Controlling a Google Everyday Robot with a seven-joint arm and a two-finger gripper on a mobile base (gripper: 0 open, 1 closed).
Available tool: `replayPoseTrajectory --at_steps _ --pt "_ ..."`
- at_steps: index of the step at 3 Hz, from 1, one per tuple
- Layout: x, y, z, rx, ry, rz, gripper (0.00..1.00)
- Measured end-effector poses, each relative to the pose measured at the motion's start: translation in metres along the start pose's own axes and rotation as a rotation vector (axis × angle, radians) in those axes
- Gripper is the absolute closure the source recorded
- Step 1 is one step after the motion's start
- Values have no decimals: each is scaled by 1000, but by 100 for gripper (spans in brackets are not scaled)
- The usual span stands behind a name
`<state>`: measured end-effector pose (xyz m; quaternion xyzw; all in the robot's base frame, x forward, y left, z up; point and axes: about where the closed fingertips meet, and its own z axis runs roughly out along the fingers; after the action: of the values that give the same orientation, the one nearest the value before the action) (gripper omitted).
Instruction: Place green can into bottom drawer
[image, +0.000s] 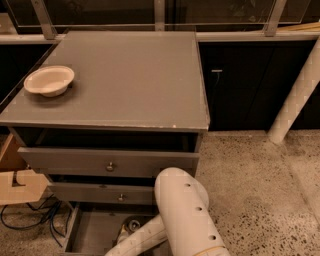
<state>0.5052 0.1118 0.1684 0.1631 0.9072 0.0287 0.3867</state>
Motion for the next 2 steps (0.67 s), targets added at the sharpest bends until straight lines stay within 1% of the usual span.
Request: replayPoseTrajectory --at_steps 2 --pt "0 -1 0 24 -14 -8 100"
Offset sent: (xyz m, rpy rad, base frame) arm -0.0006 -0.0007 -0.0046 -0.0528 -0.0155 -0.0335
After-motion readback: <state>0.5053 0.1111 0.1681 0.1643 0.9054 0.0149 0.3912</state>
